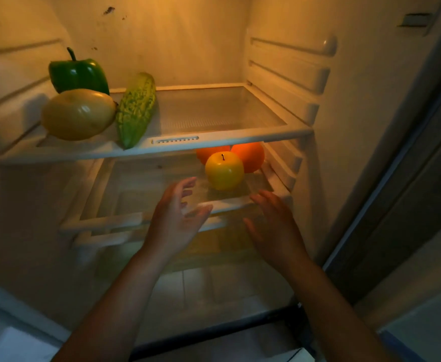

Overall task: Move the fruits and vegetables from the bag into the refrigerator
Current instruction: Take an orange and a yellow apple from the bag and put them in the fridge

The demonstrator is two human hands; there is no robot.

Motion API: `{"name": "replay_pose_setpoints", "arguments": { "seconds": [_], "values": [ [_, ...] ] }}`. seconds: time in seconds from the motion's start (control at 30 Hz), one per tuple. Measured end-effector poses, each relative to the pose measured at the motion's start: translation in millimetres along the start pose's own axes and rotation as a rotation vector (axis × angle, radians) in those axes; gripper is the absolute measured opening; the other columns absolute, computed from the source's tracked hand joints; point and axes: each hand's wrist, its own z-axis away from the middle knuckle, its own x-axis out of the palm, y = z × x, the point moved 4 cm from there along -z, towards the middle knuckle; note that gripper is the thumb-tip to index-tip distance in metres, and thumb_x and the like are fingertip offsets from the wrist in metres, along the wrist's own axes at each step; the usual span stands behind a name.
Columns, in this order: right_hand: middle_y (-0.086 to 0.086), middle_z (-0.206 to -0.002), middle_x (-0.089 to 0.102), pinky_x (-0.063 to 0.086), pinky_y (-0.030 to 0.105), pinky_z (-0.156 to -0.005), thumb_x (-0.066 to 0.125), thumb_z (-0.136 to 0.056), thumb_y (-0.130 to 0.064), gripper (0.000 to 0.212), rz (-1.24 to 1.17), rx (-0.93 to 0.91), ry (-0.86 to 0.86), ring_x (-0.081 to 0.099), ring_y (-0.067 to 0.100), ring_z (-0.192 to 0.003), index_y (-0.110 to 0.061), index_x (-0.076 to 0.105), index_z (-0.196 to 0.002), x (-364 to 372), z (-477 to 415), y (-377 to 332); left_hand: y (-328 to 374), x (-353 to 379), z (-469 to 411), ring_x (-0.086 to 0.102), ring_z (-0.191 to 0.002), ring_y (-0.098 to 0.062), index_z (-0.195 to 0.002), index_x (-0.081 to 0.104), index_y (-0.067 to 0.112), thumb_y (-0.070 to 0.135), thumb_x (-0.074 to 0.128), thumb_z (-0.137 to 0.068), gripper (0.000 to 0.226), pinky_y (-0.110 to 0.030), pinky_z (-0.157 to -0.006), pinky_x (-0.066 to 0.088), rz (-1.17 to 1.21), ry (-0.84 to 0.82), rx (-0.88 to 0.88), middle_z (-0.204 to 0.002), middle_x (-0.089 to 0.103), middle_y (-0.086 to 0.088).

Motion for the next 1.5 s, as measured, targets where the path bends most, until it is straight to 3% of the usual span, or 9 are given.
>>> {"name": "replay_pose_setpoints", "arguments": {
  "seconds": [0.17, 0.37, 0.63, 0.73, 0.9, 1.03, 1.2, 1.33, 1.5],
  "values": [
    [0.013, -0.139, 0.047, 0.020, 0.019, -0.108, 0.064, -0.082, -0.022, 0.052, 0.013, 0.102, -0.053, 0.039, 0.025, -0.131, -0.010, 0.050, -0.131, 6, 53, -11, -3, -10, 45, 0.054, -0.110, 0.000, -0.112, 0.051, 0.040, 0.019, 0.073, -0.078, 0.045, -0.022, -0.082, 0.046, 0.076, -0.094, 0.018, -0.120, 0.057, 0.010],
    [0.003, -0.143, 0.041, 0.028, 0.023, -0.108, 0.062, -0.087, -0.031, 0.052, -0.013, 0.381, -0.028, 0.038, 0.017, -0.132, -0.015, 0.047, -0.135, 4, 143, -41, -16, -11, 96, 0.047, -0.108, 0.012, -0.114, 0.051, 0.037, 0.022, 0.067, -0.083, 0.038, -0.015, -0.083, 0.040, 0.101, -0.382, -0.070, -0.115, 0.050, 0.029],
    [-0.004, -0.140, 0.044, 0.020, 0.006, -0.100, 0.061, -0.088, -0.033, 0.048, 0.065, 0.658, -0.063, 0.041, 0.012, -0.127, -0.021, 0.048, -0.133, -15, 281, -74, -5, 34, 188, 0.051, -0.111, -0.003, -0.113, 0.054, 0.036, 0.034, 0.063, -0.085, 0.030, -0.028, -0.088, 0.046, 0.033, -0.899, -0.014, -0.119, 0.054, 0.015],
    [-0.010, -0.143, 0.039, 0.018, 0.005, -0.097, 0.057, -0.090, -0.039, 0.049, 0.091, 0.788, -0.114, 0.038, 0.007, -0.128, -0.027, 0.044, -0.135, -27, 340, -81, 3, 54, 227, 0.051, -0.112, -0.003, -0.113, 0.054, 0.037, 0.036, 0.064, -0.084, 0.031, -0.026, -0.090, 0.044, -0.030, -1.078, 0.108, -0.120, 0.054, 0.015],
    [-0.007, -0.143, 0.041, 0.035, 0.025, -0.106, 0.056, -0.090, -0.040, 0.049, 0.121, 0.989, -0.054, 0.042, 0.012, -0.127, -0.027, 0.044, -0.136, -65, 423, -86, 24, 89, 289, 0.046, -0.117, -0.004, -0.123, 0.055, 0.028, 0.035, 0.065, -0.083, 0.042, -0.020, -0.096, 0.034, -0.135, -1.276, 0.342, -0.125, 0.049, 0.014],
    [-0.006, -0.142, 0.041, 0.030, 0.018, -0.100, 0.055, -0.090, -0.039, 0.047, 0.142, 1.103, 0.013, 0.041, 0.012, -0.127, -0.026, 0.045, -0.135, -107, 492, -85, 66, 132, 355, 0.042, -0.117, -0.002, -0.128, 0.051, 0.025, 0.035, 0.062, -0.085, 0.045, -0.015, -0.095, 0.029, -0.193, -1.445, 0.522, -0.134, 0.045, 0.008],
    [-0.008, -0.143, 0.038, 0.028, 0.017, -0.101, 0.054, -0.091, -0.040, 0.046, 0.127, 1.272, 0.112, 0.038, 0.009, -0.129, -0.028, 0.045, -0.134, -171, 607, -86, 144, 199, 478, 0.042, -0.124, -0.006, -0.132, 0.045, 0.030, 0.047, 0.054, -0.088, 0.048, -0.022, -0.102, 0.033, -0.239, -1.625, 0.772, -0.139, 0.042, 0.012],
    [-0.010, -0.142, 0.040, 0.029, 0.017, -0.099, 0.054, -0.090, -0.040, 0.043, 0.161, 1.381, 0.192, 0.039, 0.008, -0.127, -0.028, 0.048, -0.131, -238, 712, -83, 215, 246, 593, 0.043, -0.122, -0.006, -0.129, 0.047, 0.033, 0.050, 0.054, -0.087, 0.046, -0.024, -0.101, 0.035, -0.211, -1.758, 0.863, -0.137, 0.044, 0.012],
    [-0.009, -0.141, 0.041, 0.036, 0.026, -0.102, 0.053, -0.091, -0.039, 0.045, 0.166, 1.497, 0.260, 0.040, 0.010, -0.127, -0.025, 0.045, -0.133, -302, 798, -74, 285, 289, 676, 0.044, -0.121, -0.006, -0.128, 0.047, 0.033, 0.049, 0.054, -0.087, 0.045, -0.024, -0.097, 0.038, -0.217, -1.787, 0.901, -0.136, 0.044, 0.012]
  ]
}}
